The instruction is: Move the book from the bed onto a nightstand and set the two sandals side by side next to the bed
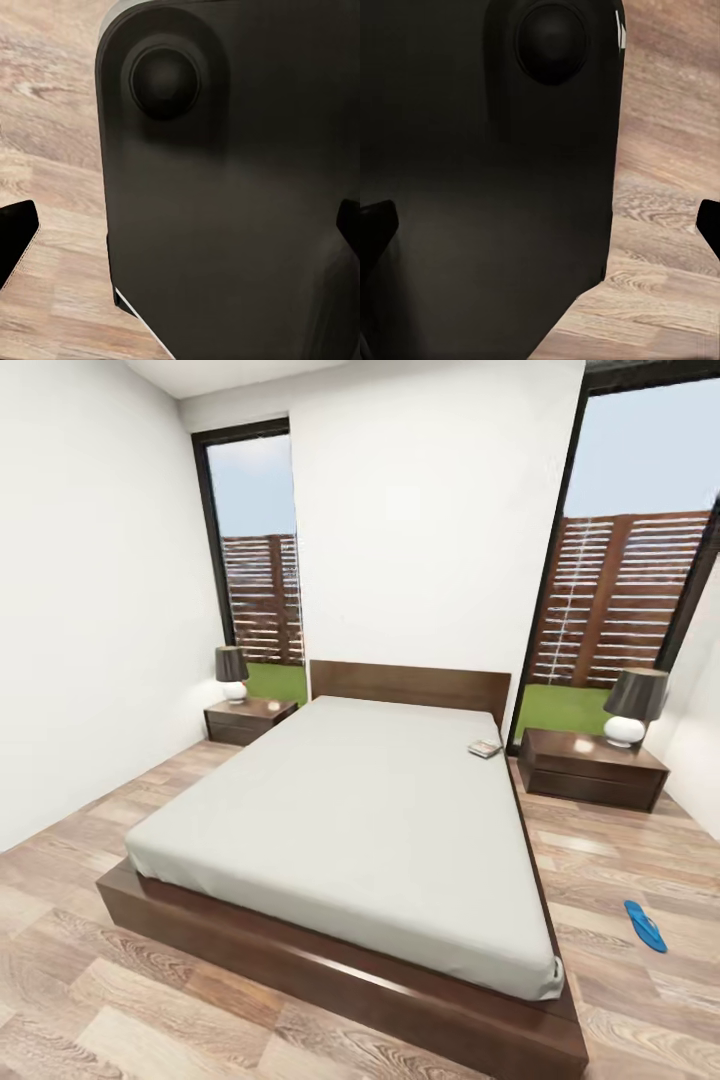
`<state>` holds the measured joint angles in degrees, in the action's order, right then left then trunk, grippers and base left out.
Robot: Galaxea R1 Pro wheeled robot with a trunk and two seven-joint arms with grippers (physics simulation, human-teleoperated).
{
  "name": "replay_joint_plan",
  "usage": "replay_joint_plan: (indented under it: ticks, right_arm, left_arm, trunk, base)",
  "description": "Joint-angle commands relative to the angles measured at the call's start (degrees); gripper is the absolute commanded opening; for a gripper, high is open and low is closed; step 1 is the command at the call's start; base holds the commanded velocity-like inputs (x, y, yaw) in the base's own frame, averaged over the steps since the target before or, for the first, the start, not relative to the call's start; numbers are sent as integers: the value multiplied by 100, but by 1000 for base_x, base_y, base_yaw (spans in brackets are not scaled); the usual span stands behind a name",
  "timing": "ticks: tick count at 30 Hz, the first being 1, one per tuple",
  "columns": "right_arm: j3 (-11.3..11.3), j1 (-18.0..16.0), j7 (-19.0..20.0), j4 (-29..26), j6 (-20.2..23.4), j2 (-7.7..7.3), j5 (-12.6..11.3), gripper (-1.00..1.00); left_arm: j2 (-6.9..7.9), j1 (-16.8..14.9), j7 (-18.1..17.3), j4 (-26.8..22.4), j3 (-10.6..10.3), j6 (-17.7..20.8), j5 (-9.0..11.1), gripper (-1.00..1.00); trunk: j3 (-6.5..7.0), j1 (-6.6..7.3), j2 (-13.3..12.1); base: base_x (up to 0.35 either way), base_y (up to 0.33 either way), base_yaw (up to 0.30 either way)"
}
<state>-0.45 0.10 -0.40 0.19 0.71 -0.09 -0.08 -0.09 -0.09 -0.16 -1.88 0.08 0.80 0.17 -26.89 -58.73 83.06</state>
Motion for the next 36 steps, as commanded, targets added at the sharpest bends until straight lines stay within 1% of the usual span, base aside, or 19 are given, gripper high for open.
replay_joint_plan:
  ticks: [1,36]
  right_arm:
    - [-5,-2,-4,-1,8,-2,-1,100]
    - [-7,-2,-4,-1,16,-9,-1,100]
  left_arm:
    - [0,0,-2,-6,1,8,2,100]
    - [0,0,-2,-12,1,8,1,100]
  trunk:
    - [-4,0,2]
    - [-4,0,2]
  base:
    - [0,0,-271]
    - [0,0,-281]
